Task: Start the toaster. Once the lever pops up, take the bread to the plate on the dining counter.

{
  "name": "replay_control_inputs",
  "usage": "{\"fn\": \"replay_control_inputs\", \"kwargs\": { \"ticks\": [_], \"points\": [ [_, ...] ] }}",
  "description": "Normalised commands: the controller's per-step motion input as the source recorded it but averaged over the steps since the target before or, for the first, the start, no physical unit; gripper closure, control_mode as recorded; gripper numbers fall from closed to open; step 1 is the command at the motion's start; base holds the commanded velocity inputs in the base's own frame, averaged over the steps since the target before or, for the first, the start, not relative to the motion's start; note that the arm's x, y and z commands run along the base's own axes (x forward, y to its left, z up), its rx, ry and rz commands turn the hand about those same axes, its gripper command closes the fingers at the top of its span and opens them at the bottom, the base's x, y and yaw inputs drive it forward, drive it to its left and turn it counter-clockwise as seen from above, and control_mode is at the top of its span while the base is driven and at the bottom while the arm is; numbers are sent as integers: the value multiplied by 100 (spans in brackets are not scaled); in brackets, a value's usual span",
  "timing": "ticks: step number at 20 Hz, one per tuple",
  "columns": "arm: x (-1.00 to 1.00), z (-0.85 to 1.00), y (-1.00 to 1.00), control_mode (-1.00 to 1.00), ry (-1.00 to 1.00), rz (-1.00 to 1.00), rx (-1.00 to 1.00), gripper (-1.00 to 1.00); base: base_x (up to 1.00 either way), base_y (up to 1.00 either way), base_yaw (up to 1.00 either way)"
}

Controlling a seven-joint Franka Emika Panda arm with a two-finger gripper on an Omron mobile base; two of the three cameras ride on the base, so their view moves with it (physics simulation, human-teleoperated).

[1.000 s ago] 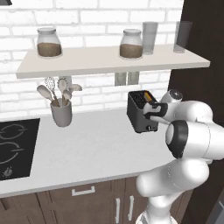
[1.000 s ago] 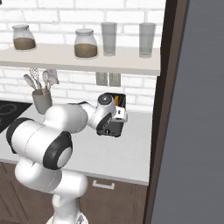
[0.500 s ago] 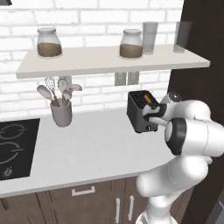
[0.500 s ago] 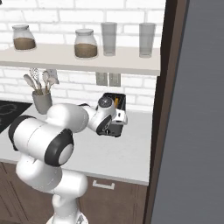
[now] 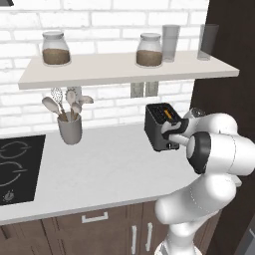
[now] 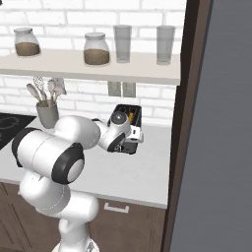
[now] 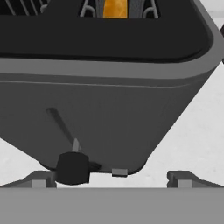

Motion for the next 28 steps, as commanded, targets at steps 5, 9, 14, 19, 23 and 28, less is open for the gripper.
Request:
{"fn": "replay_control_inputs", "kwargs": {
  "ticks": [5,9,14,19,23,28],
  "points": [
    [0,-4,0,-100,0,0,0,-100,0,0,0],
    [0,0,0,-100,0,0,0,-100,0,0,0],
    [-1,13,0,-100,-6,0,0,-100,0,0,0],
    [-2,43,0,-100,-5,0,0,-100,0,0,0],
    [-4,42,0,-100,0,0,0,-100,0,0,0],
    [-22,31,0,-100,0,-1,0,-100,0,0,0]
  ]
}}
